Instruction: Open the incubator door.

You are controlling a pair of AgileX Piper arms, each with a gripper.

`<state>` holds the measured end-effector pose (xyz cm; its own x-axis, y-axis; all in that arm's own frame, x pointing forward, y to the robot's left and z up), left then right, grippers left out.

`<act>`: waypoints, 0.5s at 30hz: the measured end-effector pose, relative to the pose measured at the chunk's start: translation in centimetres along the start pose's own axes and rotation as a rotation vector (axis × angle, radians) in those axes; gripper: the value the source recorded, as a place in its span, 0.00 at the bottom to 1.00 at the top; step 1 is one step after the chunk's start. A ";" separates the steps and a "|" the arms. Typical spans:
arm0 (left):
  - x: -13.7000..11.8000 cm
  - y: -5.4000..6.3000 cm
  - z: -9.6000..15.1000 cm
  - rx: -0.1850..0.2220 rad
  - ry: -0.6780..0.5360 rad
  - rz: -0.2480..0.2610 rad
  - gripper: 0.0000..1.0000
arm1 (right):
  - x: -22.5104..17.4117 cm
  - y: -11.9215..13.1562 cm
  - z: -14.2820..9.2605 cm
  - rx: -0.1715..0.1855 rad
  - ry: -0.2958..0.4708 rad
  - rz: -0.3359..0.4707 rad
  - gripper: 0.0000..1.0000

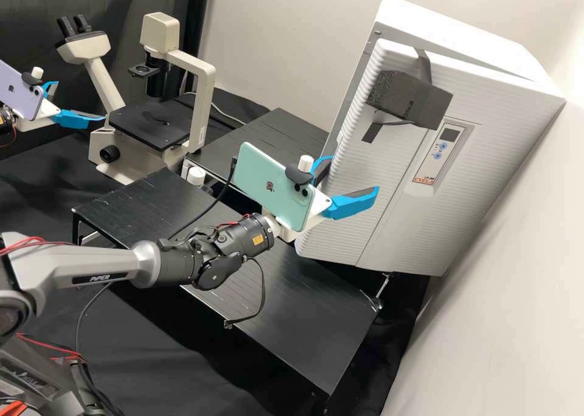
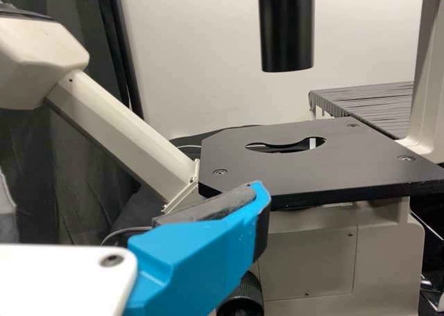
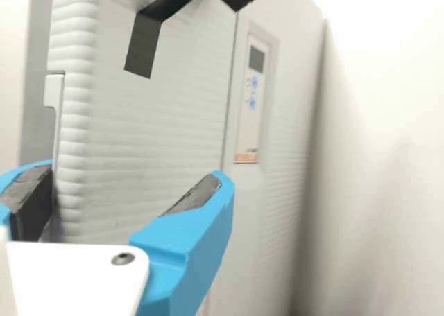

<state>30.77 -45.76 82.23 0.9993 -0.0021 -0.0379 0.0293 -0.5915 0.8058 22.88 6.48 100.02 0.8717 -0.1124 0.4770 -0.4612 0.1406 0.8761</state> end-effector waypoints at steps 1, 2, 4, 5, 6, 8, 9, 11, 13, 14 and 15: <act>0.0 0.0 0.0 0.000 0.000 0.000 1.00 | -0.2 0.2 0.1 -0.023 -0.013 0.011 1.00; 0.0 0.0 0.0 0.000 0.000 0.000 1.00 | -0.3 0.3 0.1 -0.036 -0.023 0.018 1.00; 0.0 0.0 0.0 0.000 0.000 0.000 1.00 | -0.5 0.6 0.2 -0.071 -0.055 0.030 1.00; 0.0 0.0 0.0 0.000 0.000 0.000 1.00 | -0.6 0.8 0.3 -0.073 -0.071 0.037 1.00; 0.0 0.0 0.0 0.000 0.000 0.000 1.00 | -0.8 0.9 0.3 -0.075 -0.085 0.046 1.00; 0.0 0.0 0.0 0.000 0.000 0.000 1.00 | -1.0 1.1 0.3 -0.078 -0.112 0.052 1.00; 0.0 0.0 0.0 0.000 0.000 0.000 1.00 | -1.2 1.2 0.3 -0.070 -0.136 0.061 1.00; 0.0 0.0 0.0 0.000 0.000 0.000 1.00 | -1.6 1.4 0.2 -0.037 -0.168 0.072 1.00; 0.0 0.0 0.0 0.000 0.000 0.000 1.00 | -1.8 1.6 0.4 -0.002 -0.201 0.089 1.00; 0.0 0.0 0.0 0.000 0.000 0.000 1.00 | -2.1 1.6 0.7 0.011 -0.228 0.125 1.00; 0.0 0.0 0.0 0.000 0.000 0.000 1.00 | -2.4 1.6 1.0 0.039 -0.250 0.146 1.00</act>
<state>30.77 -45.76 82.23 0.9993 -0.0021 -0.0379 0.0293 -0.5915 0.8058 19.87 6.00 100.33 0.7298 -0.3338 0.5966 -0.5892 0.1354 0.7965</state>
